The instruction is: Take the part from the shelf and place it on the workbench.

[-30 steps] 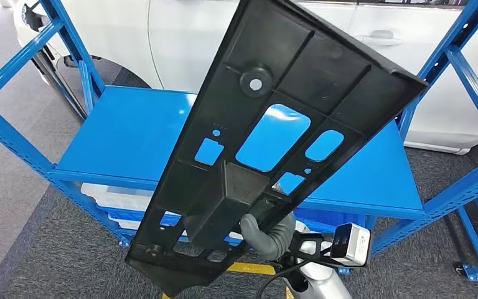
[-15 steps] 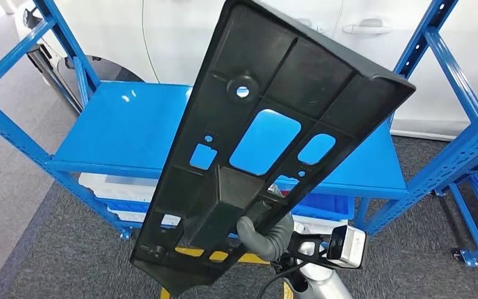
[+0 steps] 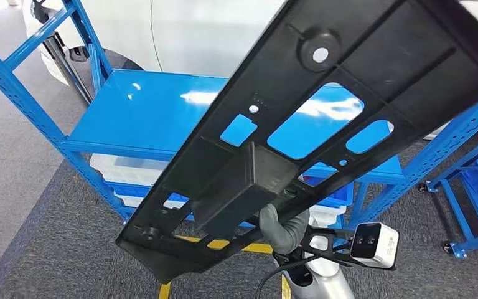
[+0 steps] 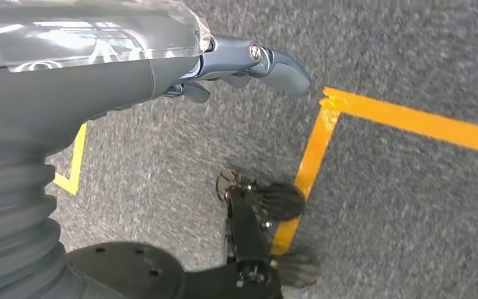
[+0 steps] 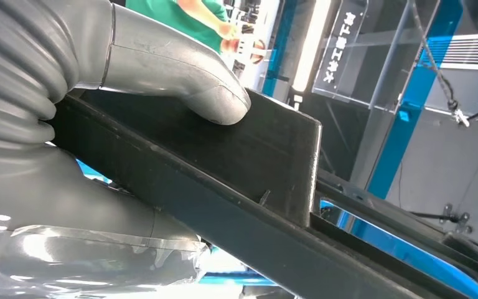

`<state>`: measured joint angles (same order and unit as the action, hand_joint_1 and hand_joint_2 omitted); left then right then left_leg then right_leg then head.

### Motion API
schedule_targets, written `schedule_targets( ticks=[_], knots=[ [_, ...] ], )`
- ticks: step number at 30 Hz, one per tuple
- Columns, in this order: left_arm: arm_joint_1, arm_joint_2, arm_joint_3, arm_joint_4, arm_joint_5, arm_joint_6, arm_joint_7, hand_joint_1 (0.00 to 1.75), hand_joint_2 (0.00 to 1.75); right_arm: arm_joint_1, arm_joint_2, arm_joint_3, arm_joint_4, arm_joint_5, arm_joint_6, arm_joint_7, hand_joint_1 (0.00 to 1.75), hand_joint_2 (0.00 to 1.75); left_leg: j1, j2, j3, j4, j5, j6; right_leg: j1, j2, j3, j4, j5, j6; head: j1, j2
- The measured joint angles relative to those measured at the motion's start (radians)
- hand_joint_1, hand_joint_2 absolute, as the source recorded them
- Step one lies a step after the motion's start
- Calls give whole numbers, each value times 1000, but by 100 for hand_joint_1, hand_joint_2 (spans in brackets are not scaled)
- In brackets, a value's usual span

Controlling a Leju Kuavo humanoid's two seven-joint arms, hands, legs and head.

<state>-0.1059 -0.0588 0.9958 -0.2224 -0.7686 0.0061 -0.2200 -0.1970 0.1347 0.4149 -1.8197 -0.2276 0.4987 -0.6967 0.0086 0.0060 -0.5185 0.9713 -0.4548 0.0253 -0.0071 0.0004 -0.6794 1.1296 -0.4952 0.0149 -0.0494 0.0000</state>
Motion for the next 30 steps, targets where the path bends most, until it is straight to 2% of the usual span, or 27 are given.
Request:
schedule_targets(
  ticks=[1,2,3,4,5,6,7,8,9,12,13,14,16,17,18,19,20,21,22,23,24,25,27,28,29,30],
  knots=[
    [-1,0,0,0,-2,0,0,0,175,1,3,-7,-2,2,0,0,164,175,0,0,-14,1,10,2,-1,0,-21,70,-47,3,0,0],
    [-1,0,-1,0,-5,0,1,0,175,2,8,-16,-5,5,-1,0,164,175,-1,1,-28,3,19,2,-2,0,-35,130,-77,6,0,0],
    [-2,0,-2,0,-8,0,3,0,175,3,14,-27,-7,7,-2,0,164,175,-1,1,-42,7,27,1,-4,0,-36,163,-85,8,0,0],
    [-3,0,-2,0,-12,0,4,0,175,4,21,-38,-11,8,-2,0,164,175,-1,1,-55,11,34,-1,-5,0,-18,160,-74,8,0,0],
    [-4,0,-2,0,-13,0,6,0,175,4,30,-48,-17,3,-2,0,164,175,0,1,-67,16,39,-3,-6,-1,19,117,-52,8,0,0],
    [-5,0,-2,0,-15,0,8,0,175,4,41,-58,-25,-3,0,0,164,175,0,1,-78,23,44,-6,-6,-1,70,47,-31,6,0,0],
    [-5,0,-2,0,-15,0,8,0,175,5,52,-68,-35,-10,1,0,164,175,-1,1,-88,31,47,-10,-5,-1,117,-22,-19,1,0,0],
    [-5,0,-2,0,-15,0,9,0,175,7,64,-76,-46,-15,2,0,164,175,-3,1,-94,36,51,-15,-3,-1,148,-72,-12,-4,0,0],
    [-4,1,-2,0,-15,0,8,0,175,10,73,-82,-58,-16,-1,0,164,175,-4,1,-99,40,55,-21,0,0,165,-102,-13,-9,0,0],
    [-1,5,-2,0,-16,0,6,0,175,21,84,-91,-87,-6,-17,0,164,175,-3,0,-107,42,64,-40,0,-1,156,-116,-2,-29,0,0],
    [1,6,-2,0,-18,0,6,0,175,23,86,-91,-92,-2,-23,0,164,175,-2,0,-114,56,47,-46,-2,-2,149,-118,7,-37,0,0],
    [2,8,-2,0,-20,0,7,0,175,24,87,-91,-95,2,-30,0,164,175,1,-1,-127,88,15,-52,-4,-3,141,-121,16,-44,0,0],
    [2,8,-3,0,-25,0,9,0,175,25,88,-88,-97,8,-50,0,164,175,4,-2,-167,207,-77,-61,-3,-4,119,-121,34,-51,0,0],
    [2,8,-3,0,-28,-1,10,0,175,27,88,-87,-96,10,-59,0,164,175,5,-1,-183,269,-110,-64,-2,-4,107,-121,42,-51,0,0],
    [1,8,-3,0,-29,-2,10,0,175,30,86,-86,-96,11,-65,1,164,175,5,-1,-189,310,-122,-66,-2,-4,96,-120,50,-50,0,0],
    [1,8,-3,0,-31,-2,10,0,175,34,84,-85,-96,11,-65,1,164,175,5,-1,-178,318,-113,-67,-1,-4,85,-120,57,-49,0,0],
    [0,8,-3,0,-31,-3,10,0,175,38,82,-85,-95,11,-59,1,164,175,5,-1,-145,285,-87,-65,-1,-4,76,-120,64,-47,0,0],
    [0,8,-3,0,-30,-2,9,0,175,42,80,-85,-95,11,-48,1,164,175,5,-1,-97,221,-59,-61,-1,-4,69,-119,70,-44,0,0],
    [-1,8,-3,0,-29,-2,9,0,175,44,79,-85,-95,12,-35,1,164,175,3,-2,-43,142,-44,-56,0,-4,64,-119,76,-41,0,0],
    [-2,8,-3,0,-27,-1,8,0,175,45,79,-87,-95,12,-22,1,164,175,1,-2,0,77,-38,-50,1,-4,61,-119,82,-36,0,0],
    [-2,8,-3,0,-26,0,7,0,175,46,79,-88,-94,12,-11,1,164,175,-1,-2,24,33,-41,-43,2,-4,60,-119,87,-30,0,0],
    [-2,8,-3,0,-25,0,6,0,175,46,79,-89,-93,13,-4,1,164,175,-5,-2,32,14,-46,-36,2,-5,59,-120,93,-24,0,0],
    [-1,8,-3,0,-23,2,5,0,175,47,79,-91,-91,13,4,2,164,175,-4,-1,25,7,-37,-23,1,-5,58,-120,99,-11,0,0],
    [-1,8,-3,0,-22,2,4,0,175,47,79,-93,-91,13,4,2,164,175,-2,0,24,4,-30,-15,0,-4,53,-110,91,-5,0,0],
    [-1,7,-3,0,-21,2,4,0,175,48,79,-95,-91,15,4,2,164,175,0,1,21,0,-23,-9,0,-3,40,-83,69,-1,0,0],
    [-1,7,-3,0,-20,2,3,0,175,48,79,-97,-90,17,3,2,164,175,1,2,17,-1,-16,-4,0,-2,17,-30,34,2,0,0]
  ],
)
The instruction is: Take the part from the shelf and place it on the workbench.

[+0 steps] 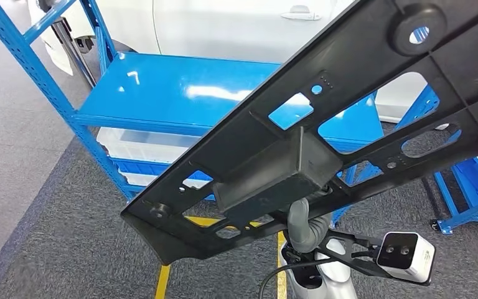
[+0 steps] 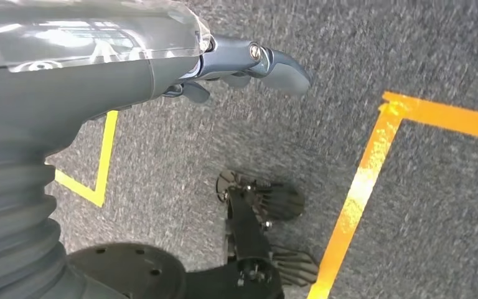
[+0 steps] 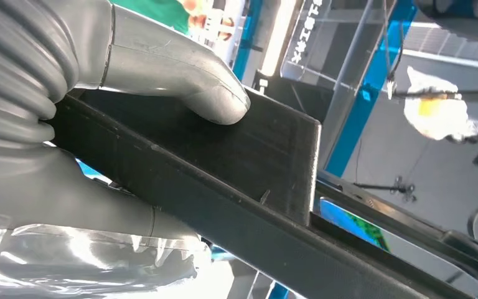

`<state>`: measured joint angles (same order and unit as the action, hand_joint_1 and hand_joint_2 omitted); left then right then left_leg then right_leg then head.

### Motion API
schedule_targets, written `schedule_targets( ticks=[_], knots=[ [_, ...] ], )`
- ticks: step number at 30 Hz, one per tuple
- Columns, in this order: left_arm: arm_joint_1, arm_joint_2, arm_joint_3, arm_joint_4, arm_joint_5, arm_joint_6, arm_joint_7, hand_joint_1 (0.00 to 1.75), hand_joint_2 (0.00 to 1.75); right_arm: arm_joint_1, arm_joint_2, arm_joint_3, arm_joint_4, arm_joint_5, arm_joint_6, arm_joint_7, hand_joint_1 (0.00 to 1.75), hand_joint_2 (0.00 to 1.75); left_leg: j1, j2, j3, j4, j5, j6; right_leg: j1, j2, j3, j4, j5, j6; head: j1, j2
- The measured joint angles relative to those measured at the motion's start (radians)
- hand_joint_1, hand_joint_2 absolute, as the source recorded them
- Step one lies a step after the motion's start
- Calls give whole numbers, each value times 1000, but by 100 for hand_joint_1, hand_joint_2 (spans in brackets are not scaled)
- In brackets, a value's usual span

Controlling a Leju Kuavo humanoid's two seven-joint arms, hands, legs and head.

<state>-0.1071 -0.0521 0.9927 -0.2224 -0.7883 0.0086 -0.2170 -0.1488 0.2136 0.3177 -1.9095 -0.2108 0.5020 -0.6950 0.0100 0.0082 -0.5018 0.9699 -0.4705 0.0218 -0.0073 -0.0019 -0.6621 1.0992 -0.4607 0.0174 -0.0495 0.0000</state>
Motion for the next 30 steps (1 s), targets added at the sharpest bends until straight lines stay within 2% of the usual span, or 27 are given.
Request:
schedule_targets(
  ticks=[2,3,4,5,7,8,9,10,12,14,15,17,18,19,20,21,22,23,24,25,27,28,30],
  knots=[
    [2,0,0,0,1,1,0,0,175,2,0,-5,4,6,-2,0,164,175,-2,0,-14,2,9,4,0,1,-58,142,-75,5,0,0],
    [4,0,0,0,1,2,0,0,175,2,0,-7,7,10,-4,0,164,175,-3,-3,-20,4,13,4,0,1,-77,193,-93,6,0,0],
    [6,0,1,0,0,2,1,0,175,2,-1,-9,10,13,-5,0,164,175,-4,-6,-26,6,15,3,0,1,-74,204,-91,6,0,0],
    [8,0,1,0,0,3,3,0,175,1,-2,-10,13,18,-7,0,164,175,-4,-12,-29,10,17,2,0,3,-50,170,-70,5,0,0],
    [7,-1,1,0,-4,5,8,0,175,-3,-6,-10,21,28,-4,0,164,175,-4,-26,-35,17,18,-1,0,26,38,25,-14,-5,0,0],
    [6,-2,1,0,-5,6,10,0,175,-6,-8,-9,25,34,-1,1,164,175,-4,-34,-40,22,18,-4,0,38,71,-38,3,-10,0,0],
    [4,-3,1,0,-7,7,11,0,175,-8,-10,-7,29,40,3,1,164,175,-4,-41,-45,25,20,-9,1,47,89,-75,9,-14,0,0],
    [3,-4,1,0,-7,8,12,0,175,-10,-13,-4,33,46,5,1,164,175,-3,-48,-50,26,22,-14,2,49,92,-86,7,-18,0,0],
    [5,-1,2,0,-7,10,15,0,175,-15,-19,3,41,57,6,1,164,175,-1,-60,-57,26,25,-26,2,31,90,-91,12,-27,0,0],
    [8,2,3,1,-7,11,18,0,175,-22,-23,12,48,62,6,1,164,175,-1,-48,-74,58,3,-37,-3,13,93,-100,17,-40,0,0],
    [8,4,3,1,-7,12,18,0,175,-24,-24,15,50,64,6,1,164,175,0,-37,-95,104,-23,-43,-6,3,94,-105,19,-44,0,0],
    [8,4,3,1,-7,12,18,0,175,-26,-27,20,56,65,6,1,164,175,3,-22,-162,242,-87,-56,-5,-17,94,-105,19,-47,0,0],
    [10,4,4,1,-7,12,18,0,175,-25,-29,21,59,65,6,1,164,175,5,-19,-191,300,-106,-60,-4,-27,93,-105,19,-47,0,0],
    [11,4,4,1,-7,12,18,0,175,-25,-31,21,63,66,6,1,164,175,6,-17,-204,323,-104,-63,-4,-37,93,-105,18,-46,0,0],
    [13,5,4,1,-7,12,18,0,175,-26,-33,22,66,66,6,1,164,175,7,-13,-194,302,-82,-65,-5,-47,94,-105,17,-45,0,0],
    [14,6,4,1,-7,12,18,0,175,-26,-34,23,69,66,6,1,164,175,9,-5,-165,241,-46,-65,-5,-56,96,-104,16,-42,0,0],
    [14,7,4,1,-7,12,18,0,175,-26,-34,25,70,66,6,1,164,175,9,13,-125,159,-11,-63,-5,-66,99,-104,13,-39,0,0],
    [13,8,4,1,-7,12,18,0,175,-27,-34,26,72,66,6,1,164,175,6,29,-91,89,14,-58,-3,-74,101,-103,11,-35,0,0],
    [12,8,4,1,-7,12,18,0,175,-28,-35,27,72,66,6,1,164,175,3,40,-69,44,28,-50,0,-81,103,-102,10,-30,0,0],
    [12,8,4,1,-7,12,18,0,175,-29,-35,28,72,67,5,1,164,175,-1,44,-61,24,31,-41,2,-88,104,-101,9,-25,0,0],
    [15,8,4,1,-5,12,18,0,175,-33,-36,33,74,68,4,1,164,175,-4,24,-66,24,33,-24,3,-101,104,-101,7,-13,0,0],
    [17,8,5,1,-4,13,19,0,175,-36,-37,35,75,68,4,1,164,175,-3,15,-67,22,36,-17,1,-94,103,-95,1,-7,0,0],
    [20,8,6,1,-1,14,20,0,175,-46,-40,40,80,66,6,1,164,175,0,-2,-68,18,43,-5,-4,-53,78,-36,-41,2,0,0]
  ],
)
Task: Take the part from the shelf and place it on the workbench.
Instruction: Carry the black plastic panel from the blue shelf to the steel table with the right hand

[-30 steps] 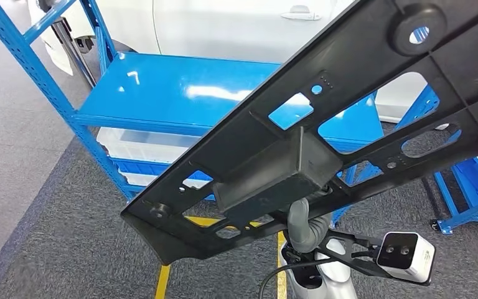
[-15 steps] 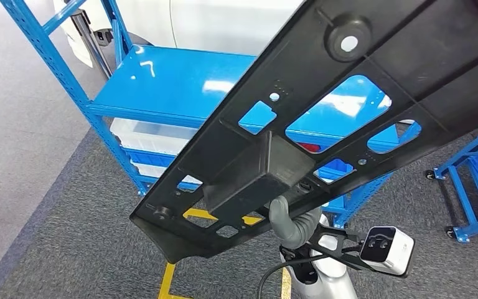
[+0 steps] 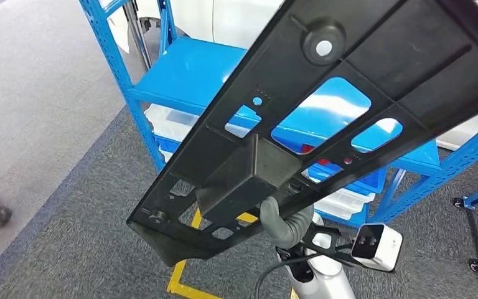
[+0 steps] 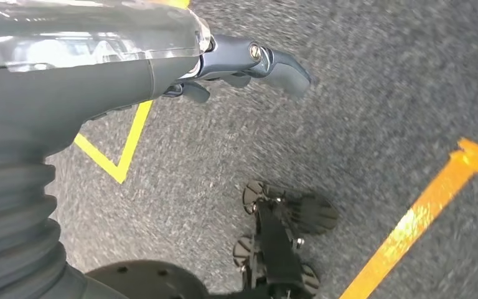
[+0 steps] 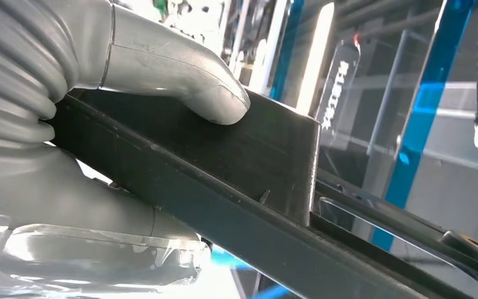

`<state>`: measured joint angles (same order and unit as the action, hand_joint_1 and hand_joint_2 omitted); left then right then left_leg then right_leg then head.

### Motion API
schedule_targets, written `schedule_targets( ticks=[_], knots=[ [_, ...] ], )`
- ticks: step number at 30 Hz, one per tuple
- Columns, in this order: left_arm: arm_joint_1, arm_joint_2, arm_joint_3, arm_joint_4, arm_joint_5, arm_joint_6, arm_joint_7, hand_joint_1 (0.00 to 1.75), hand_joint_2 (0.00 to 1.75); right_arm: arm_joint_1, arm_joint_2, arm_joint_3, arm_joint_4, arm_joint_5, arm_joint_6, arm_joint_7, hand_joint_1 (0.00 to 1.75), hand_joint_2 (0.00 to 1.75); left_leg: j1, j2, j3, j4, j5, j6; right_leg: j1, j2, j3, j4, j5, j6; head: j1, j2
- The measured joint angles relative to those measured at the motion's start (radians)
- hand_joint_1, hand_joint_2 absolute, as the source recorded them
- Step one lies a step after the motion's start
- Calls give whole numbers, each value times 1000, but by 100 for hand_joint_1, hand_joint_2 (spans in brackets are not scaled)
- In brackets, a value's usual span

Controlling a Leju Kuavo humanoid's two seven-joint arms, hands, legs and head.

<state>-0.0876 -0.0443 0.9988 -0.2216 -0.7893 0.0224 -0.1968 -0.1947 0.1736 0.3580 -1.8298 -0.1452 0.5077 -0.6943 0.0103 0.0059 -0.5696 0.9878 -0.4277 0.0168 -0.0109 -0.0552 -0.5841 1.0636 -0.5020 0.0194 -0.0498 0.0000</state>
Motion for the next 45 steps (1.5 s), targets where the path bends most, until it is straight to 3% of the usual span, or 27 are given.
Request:
schedule_targets(
  ticks=[2,4,5,6,7,9,11,13,14,15,18,20,21,23,25,27,30,32,34,35,36,37,38,39,41,43,45],
  knots=[
    [-1,0,2,0,2,0,-3,0,175,-7,-5,5,8,-4,3,0,164,175,-1,-20,-5,0,4,7,-2,41,-62,136,-69,1,0,0],
    [0,0,3,0,1,3,-7,0,175,-10,-13,11,18,-8,10,0,164,175,-4,-45,-9,2,6,10,-1,51,-112,236,-97,-1,0,0],
    [1,0,4,0,-1,4,-8,0,175,-12,-16,13,22,-9,15,0,164,175,-6,-59,-9,4,6,10,-1,53,-110,229,-79,-3,0,0],
    [2,0,4,0,-4,6,-7,0,175,-14,-19,14,25,-10,22,0,164,175,-7,-74,-9,6,6,10,-1,59,-89,182,-45,-8,0,0],
    [2,0,4,0,-8,8,-6,0,175,-18,-21,14,28,-11,29,0,164,175,-7,-88,-9,8,5,9,-1,76,-56,108,-4,-14,0,0],
    [0,-2,4,0,-17,13,-3,0,175,-28,-24,14,32,-14,43,0,164,175,-8,-113,-14,14,5,3,-3,123,-2,-16,44,-22,0,0],
    [-3,-3,4,1,-24,15,-2,0,175,-34,-25,14,34,-19,50,0,164,175,-4,-129,-23,17,6,-6,-3,142,9,-48,47,-22,0,0],
    [-1,-1,4,1,-32,16,-2,0,175,-40,-25,12,36,-23,55,0,164,175,1,-146,-29,14,10,-18,0,125,10,-52,49,-24,0,0],
    [2,0,4,1,-36,17,-1,0,175,-43,-24,11,37,-26,60,0,164,175,1,-143,-32,18,9,-24,-1,113,13,-57,51,-28,0,0],
    [4,2,3,1,-41,18,0,0,175,-46,-22,8,37,-29,67,0,164,175,-1,-124,-40,34,0,-29,-4,100,17,-63,53,-33,0,0],
    [4,4,2,2,-51,25,1,0,175,-49,-15,-8,37,-33,87,0,164,175,-2,-35,-114,193,-82,-41,-5,54,26,-73,54,-44,-1,0],
    [3,5,1,2,-52,26,1,0,175,-48,-14,-16,37,-33,90,0,164,175,4,-17,-167,297,-119,-50,-3,23,27,-72,51,-44,-1,0],
    [4,6,1,2,-54,26,1,0,175,-48,-14,-19,37,-32,91,0,164,175,7,-13,-169,300,-111,-53,-3,9,27,-72,50,-43,-1,0],
    [6,10,-1,2,-63,33,0,0,175,-47,-11,-28,36,-28,94,0,164,175,11,7,-110,190,-48,-55,-3,-17,31,-69,44,-38,-1,0],
    [3,18,-4,2,-75,41,-3,0,175,-47,-4,-38,29,-22,98,0,164,175,5,46,-38,56,-2,-46,2,-39,37,-67,37,-29,-1,0],
    [-1,29,-6,2,-81,42,-8,0,175,-45,4,-47,16,-18,97,0,164,175,-2,57,-18,13,3,-31,7,-56,40,-66,34,-19,-1,0],
    [1,44,-6,2,-85,33,-20,0,175,-39,13,-51,-6,-14,81,0,164,175,-2,30,-22,10,7,-16,7,-68,45,-65,29,-5,-1,0],
    [0,50,-6,2,-88,20,-25,0,175,-33,17,-50,-24,-12,63,-1,164,175,3,14,-20,5,12,-6,2,-21,31,-23,-3,2,-1,0],
    [-4,55,-7,2,-91,6,-30,0,175,-20,17,-50,-43,-8,44,-2,164,175,3,-9,-20,3,15,3,-2,36,-23,95,-69,4,-1,0],
    [-6,57,-8,2,-92,0,-31,0,175,-11,16,-51,-49,-5,36,-2,164,175,2,-21,-22,3,16,5,-2,47,-58,166,-99,4,-1,0],
    [-6,57,-9,2,-95,-4,-30,0,175,-3,14,-51,-54,-2,28,-2,164,175,1,-35,-23,4,16,6,-2,52,-85,218,-114,4,-1,0],
    [-6,58,-10,2,-97,-8,-27,0,175,5,12,-51,-59,1,20,-2,164,175,0,-50,-24,5,16,7,-2,54,-97,237,-109,3,-1,0],
    [-5,58,-12,2,-99,-11,-24,0,175,12,10,-51,-65,2,14,-2,164,175,0,-65,-24,7,16,6,-2,56,-89,213,-83,1,-1,0],
    [-4,58,-14,2,-98,-13,-19,0,175,17,8,-50,-70,3,11,-2,164,175,0,-80,-24,10,16,5,-2,63,-63,154,-45,-2,-1,0],
    [-4,56,-14,2,-92,-19,-12,0,175,21,5,-49,-76,3,8,-2,164,175,0,-108,-28,18,15,0,-4,105,-4,15,17,-8,-1,0],
    [-2,54,-14,2,-88,-26,-7,0,175,22,1,-42,-79,4,5,-1,164,175,1,-129,-37,21,16,-13,-2,129,19,-45,32,-12,-1,0],
    [4,52,-14,2,-89,-31,-6,0,175,23,-3,-31,-80,3,-1,0,164,175,6,-143,-42,19,19,-28,0,108,21,-52,37,-19,-1,0]
  ],
)
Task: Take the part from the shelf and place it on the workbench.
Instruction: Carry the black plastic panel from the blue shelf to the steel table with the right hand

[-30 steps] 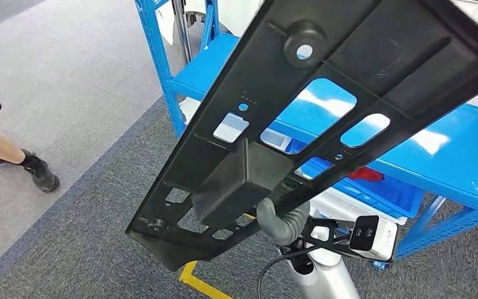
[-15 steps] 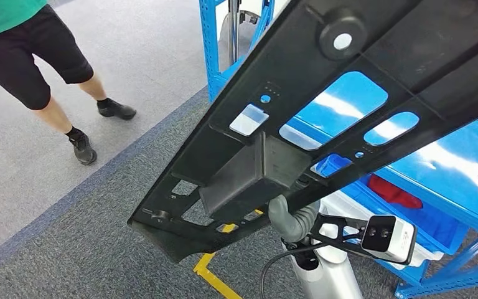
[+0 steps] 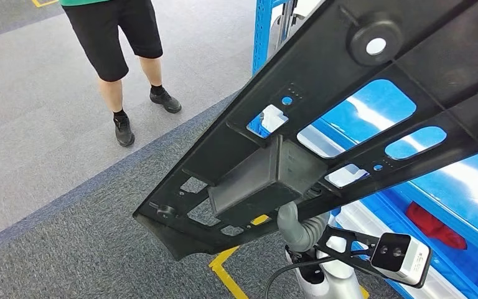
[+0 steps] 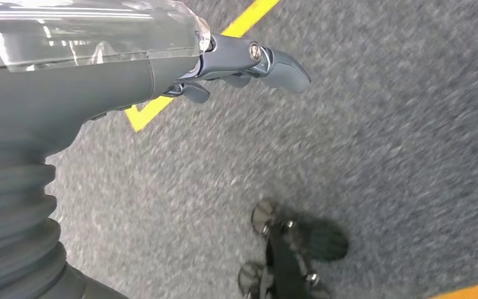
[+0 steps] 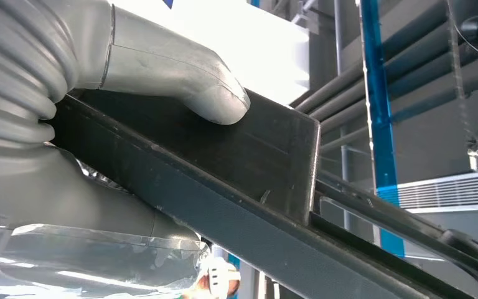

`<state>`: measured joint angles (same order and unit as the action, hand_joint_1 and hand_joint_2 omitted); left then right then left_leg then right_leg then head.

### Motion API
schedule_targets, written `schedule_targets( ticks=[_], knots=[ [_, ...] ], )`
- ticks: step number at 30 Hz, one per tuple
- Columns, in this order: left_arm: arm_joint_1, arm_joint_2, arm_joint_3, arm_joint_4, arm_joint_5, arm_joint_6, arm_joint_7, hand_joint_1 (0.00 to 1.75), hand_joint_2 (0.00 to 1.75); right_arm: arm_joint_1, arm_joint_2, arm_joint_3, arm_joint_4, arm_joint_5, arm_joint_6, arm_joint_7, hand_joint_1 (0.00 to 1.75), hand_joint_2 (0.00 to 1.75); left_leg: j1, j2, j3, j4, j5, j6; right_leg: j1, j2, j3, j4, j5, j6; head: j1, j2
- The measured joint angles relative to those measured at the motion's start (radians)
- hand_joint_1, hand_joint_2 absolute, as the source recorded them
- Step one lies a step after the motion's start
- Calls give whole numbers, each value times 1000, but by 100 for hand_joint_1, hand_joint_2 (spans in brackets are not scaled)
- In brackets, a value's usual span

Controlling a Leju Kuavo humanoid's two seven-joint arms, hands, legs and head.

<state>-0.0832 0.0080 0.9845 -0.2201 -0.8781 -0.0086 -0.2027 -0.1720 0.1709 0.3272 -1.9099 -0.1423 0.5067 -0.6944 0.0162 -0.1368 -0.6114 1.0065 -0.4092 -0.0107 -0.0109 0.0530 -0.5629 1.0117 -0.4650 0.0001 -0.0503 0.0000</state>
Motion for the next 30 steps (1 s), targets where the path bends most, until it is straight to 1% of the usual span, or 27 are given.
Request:
schedule_targets(
  ticks=[1,2,4,5,6,7,8,9,10,11,12,13,15,16,17,18,20,21,22,23,24,25,26,27,28,29,30],
  knots=[
    [4,-1,0,0,-2,-2,-1,0,175,-1,-1,6,0,-1,-3,0,164,175,0,13,-3,4,-3,-5,0,-11,3,-6,3,-7,0,0],
    [6,-3,0,0,-4,-4,-3,0,175,-1,-2,12,0,-4,-4,0,164,175,-1,38,-12,24,-16,-10,-2,-24,7,-12,5,-13,0,0],
    [3,-4,0,0,-5,-9,-8,0,175,-2,-5,24,0,-10,-2,0,164,175,-2,101,-62,128,-72,-17,-1,-53,11,-18,6,-22,-1,0],
    [0,-5,0,0,-5,-12,-10,0,175,-2,-7,29,1,-14,-1,0,164,175,-1,118,-96,200,-105,-22,0,-69,11,-18,5,-24,-1,0],
    [-1,-6,0,0,-5,-14,-12,0,175,-2,-9,34,2,-16,0,0,164,175,1,125,-125,259,-127,-25,1,-85,11,-18,4,-24,-1,0],
    [-1,-8,0,0,-5,-16,-13,0,175,-2,-10,39,3,-17,0,0,164,175,3,128,-138,287,-130,-28,2,-100,12,-18,2,-24,-1,0],
    [1,-9,0,0,-5,-16,-12,0,175,-2,-12,43,5,-18,-1,0,164,175,4,132,-128,273,-114,-29,2,-114,14,-17,1,-23,-1,0],
    [3,-10,0,0,-5,-16,-9,0,175,-2,-13,47,5,-20,-2,0,164,175,5,140,-96,217,-84,-28,2,-128,16,-17,-2,-21,-1,0],
    [3,-11,0,0,-5,-16,-5,0,175,-2,-15,50,6,-22,-4,0,164,175,4,160,-53,138,-52,-26,3,-140,21,-17,-5,-18,-1,0],
    [3,-12,0,0,-5,-15,0,0,175,-2,-16,52,6,-24,-5,0,164,175,0,180,-14,69,-29,-19,6,-152,24,-17,-8,-14,-1,0],
    [1,-13,0,0,-5,-15,3,0,175,-2,-18,54,6,-25,-7,0,164,175,-4,195,12,21,-17,-11,8,-162,28,-17,-11,-9,-1,0],
    [1,-15,0,0,-5,-15,5,0,175,-2,-19,55,6,-27,-9,0,164,175,-8,202,22,-1,-15,-3,11,-172,30,-17,-13,-4,-1,0],
    [4,-16,0,0,-5,-15,8,0,175,-3,-22,57,6,-27,-10,0,164,175,-12,182,19,-4,-15,11,13,-190,34,-18,-16,7,-1,0],
    [6,-17,0,0,-5,-15,9,0,175,-4,-23,58,6,-27,-10,0,164,175,-10,170,20,-7,-13,16,11,-186,36,-15,-21,13,0,0],
    [8,-19,0,0,-6,-14,13,0,175,-4,-24,60,6,-28,-11,0,164,175,-8,158,22,-11,-10,23,8,-166,31,3,-35,18,0,0],
    [7,-21,0,0,-7,-13,18,0,175,-4,-26,60,6,-29,-11,0,164,175,-5,146,24,-15,-7,28,5,-136,16,41,-60,22,0,0],
    [4,-24,0,0,-12,-10,27,0,175,-1,-32,60,7,-32,-10,0,164,175,-5,122,22,-17,-3,36,0,-73,-49,175,-127,25,0,0],
    [3,-26,0,0,-15,-10,30,0,175,2,-36,60,9,-33,-10,0,164,175,-6,108,21,-16,-2,37,0,-61,-83,240,-149,26,0,0],
    [3,-27,0,0,-17,-9,32,0,175,5,-39,60,11,-33,-10,0,164,175,-6,93,20,-15,-2,38,0,-56,-107,280,-155,26,0,0],
    [4,-29,0,0,-20,-9,33,0,175,6,-41,60,13,-33,-10,0,164,175,-7,78,19,-13,-2,38,-1,-53,-111,279,-138,25,0,0],
    [5,-30,0,0,-22,-9,34,0,175,7,-43,60,13,-33,-9,0,164,175,-7,62,19,-10,-3,37,-1,-50,-96,237,-104,23,0,0],
    [6,-33,0,0,-25,-9,33,0,175,7,-44,60,13,-33,-8,0,164,175,-7,47,18,-7,-3,35,-2,-36,-65,165,-62,21,0,0],
    [5,-37,0,0,-28,-9,33,0,175,8,-46,60,13,-33,-7,0,164,175,-8,33,16,-2,-5,32,-5,-12,-36,93,-30,18,0,0],
    [4,-41,0,0,-30,-8,33,0,175,8,-47,60,12,-34,-6,0,164,175,-7,20,12,2,-5,27,-6,8,-14,40,-11,17,0,0],
    [4,-44,0,0,-31,-6,32,0,175,8,-49,60,10,-35,-4,0,164,175,-6,10,7,5,-5,21,-6,23,-4,11,-3,15,0,0],
    [4,-47,0,0,-32,-2,31,0,175,8,-50,60,9,-39,0,0,164,175,-4,0,2,5,-3,14,-4,26,-3,5,-5,13,0,0],
    [6,-48,0,0,-32,2,31,0,175,8,-51,60,9,-43,5,0,164,175,-2,-11,-2,3,0,6,-2,14,-3,3,-2,8,0,0]
  ],
)
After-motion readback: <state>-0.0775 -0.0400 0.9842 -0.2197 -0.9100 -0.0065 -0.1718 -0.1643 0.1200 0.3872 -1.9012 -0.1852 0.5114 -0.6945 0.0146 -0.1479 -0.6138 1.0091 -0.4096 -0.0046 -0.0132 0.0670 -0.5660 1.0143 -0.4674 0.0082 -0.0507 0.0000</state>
